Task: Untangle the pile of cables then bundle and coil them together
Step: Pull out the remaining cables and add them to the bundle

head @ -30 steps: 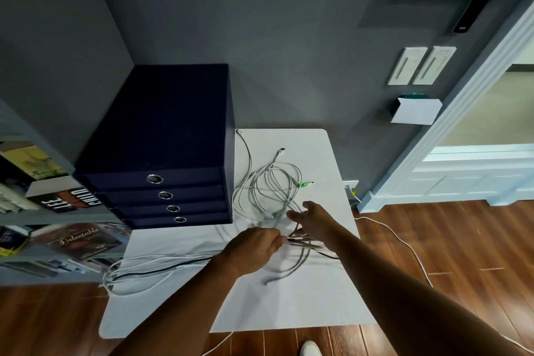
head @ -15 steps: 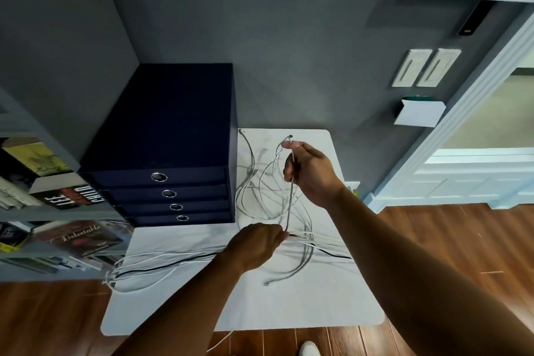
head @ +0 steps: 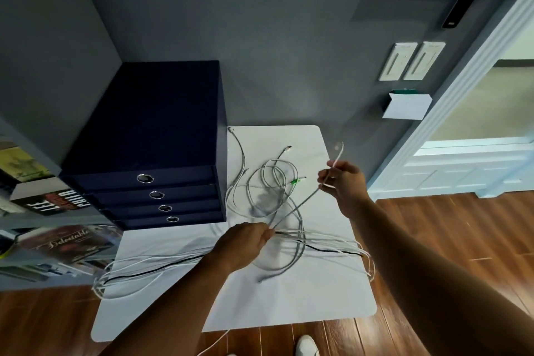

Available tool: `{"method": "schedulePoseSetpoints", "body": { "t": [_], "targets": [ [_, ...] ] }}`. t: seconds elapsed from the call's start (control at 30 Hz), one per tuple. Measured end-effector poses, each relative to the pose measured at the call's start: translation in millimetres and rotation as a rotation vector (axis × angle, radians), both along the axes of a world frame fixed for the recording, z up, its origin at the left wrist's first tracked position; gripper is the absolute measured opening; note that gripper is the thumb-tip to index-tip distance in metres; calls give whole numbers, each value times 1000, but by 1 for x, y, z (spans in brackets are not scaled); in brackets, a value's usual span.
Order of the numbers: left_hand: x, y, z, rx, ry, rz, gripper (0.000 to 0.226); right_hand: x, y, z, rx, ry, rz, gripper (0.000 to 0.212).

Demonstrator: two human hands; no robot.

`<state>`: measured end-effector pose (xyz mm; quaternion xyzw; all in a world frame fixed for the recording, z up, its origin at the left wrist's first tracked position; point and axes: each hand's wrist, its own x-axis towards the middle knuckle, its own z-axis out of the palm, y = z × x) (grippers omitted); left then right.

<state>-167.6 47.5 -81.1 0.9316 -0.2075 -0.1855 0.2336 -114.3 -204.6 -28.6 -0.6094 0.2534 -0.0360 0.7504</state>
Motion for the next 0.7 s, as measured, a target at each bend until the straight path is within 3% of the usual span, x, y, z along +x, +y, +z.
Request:
{"method": "schedulePoseSetpoints", "body": {
  "t": [0.2, 0.23, 0.3, 0.37, 0.43, 0.5, 0.6, 0.7],
  "targets": [
    [0, 3, -3, 2, -52, -24, 38, -22, -30, -52, -291, 380, -38, 21],
    [0, 3, -3, -3, -55, -28, 36, -25, -33, -58, -429, 421, 19, 21],
    [0, 4, -3, -12, -52, -30, 36, -30, -31, -66, -897, 494, 214, 31],
    [0, 4, -3, -12, -50, -25, 36, -34, -16, -67, -1157, 343, 271, 36],
    [0, 4, -4, -3, -51, -15, 36, -42, 10, -60, -1079, -34, 320, 25],
    [2, 5, -5, 2, -44, -9, 32, -51, 40, -51, -986, -282, 523, 21],
    [7, 10, -5, -8, -62, 23, 28, -62, 62, -59, -1113, -350, 825, 29],
    [10, 27, -7, -47, -88, 48, 37, -71, 63, -78, -1231, -314, 933, 30]
  ]
}}
